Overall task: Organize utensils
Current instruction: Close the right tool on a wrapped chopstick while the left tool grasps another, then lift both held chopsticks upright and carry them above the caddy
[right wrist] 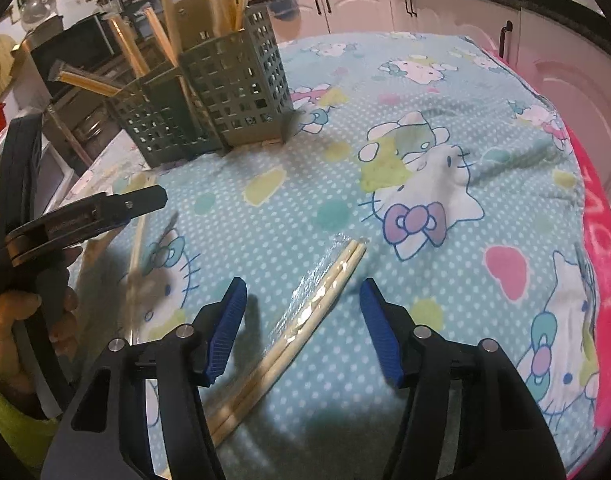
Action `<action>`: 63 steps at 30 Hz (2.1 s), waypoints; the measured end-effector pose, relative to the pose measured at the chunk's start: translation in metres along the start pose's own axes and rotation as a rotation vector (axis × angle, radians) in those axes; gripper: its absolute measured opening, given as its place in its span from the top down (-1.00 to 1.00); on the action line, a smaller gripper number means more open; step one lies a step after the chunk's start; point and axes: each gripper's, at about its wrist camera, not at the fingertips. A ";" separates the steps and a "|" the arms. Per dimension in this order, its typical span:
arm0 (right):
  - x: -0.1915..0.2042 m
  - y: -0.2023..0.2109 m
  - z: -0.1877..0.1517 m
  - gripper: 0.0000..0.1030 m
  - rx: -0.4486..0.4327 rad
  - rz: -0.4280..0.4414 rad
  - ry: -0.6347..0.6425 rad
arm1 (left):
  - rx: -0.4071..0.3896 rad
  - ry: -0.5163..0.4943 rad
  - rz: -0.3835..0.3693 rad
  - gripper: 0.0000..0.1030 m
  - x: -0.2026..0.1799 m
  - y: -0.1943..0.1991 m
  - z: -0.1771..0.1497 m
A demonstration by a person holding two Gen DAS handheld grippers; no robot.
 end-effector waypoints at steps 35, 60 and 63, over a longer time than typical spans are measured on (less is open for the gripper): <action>0.033 0.049 0.038 0.86 -0.107 0.178 0.014 | -0.099 -0.015 -0.091 0.97 0.039 0.044 0.025; 0.095 0.139 0.073 0.89 -0.352 0.247 0.173 | -0.503 -0.075 -0.108 0.97 0.006 0.178 0.075; 0.099 0.151 0.083 0.89 -0.391 0.256 0.180 | -0.534 -0.072 -0.091 0.97 0.004 0.182 0.088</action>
Point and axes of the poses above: each gripper's, at about its wrist camera, not at the fingertips, and y roughly against the way its jaws point, x to its left, z to its top, and after that the axes turned 7 degrees about -y, right-handed
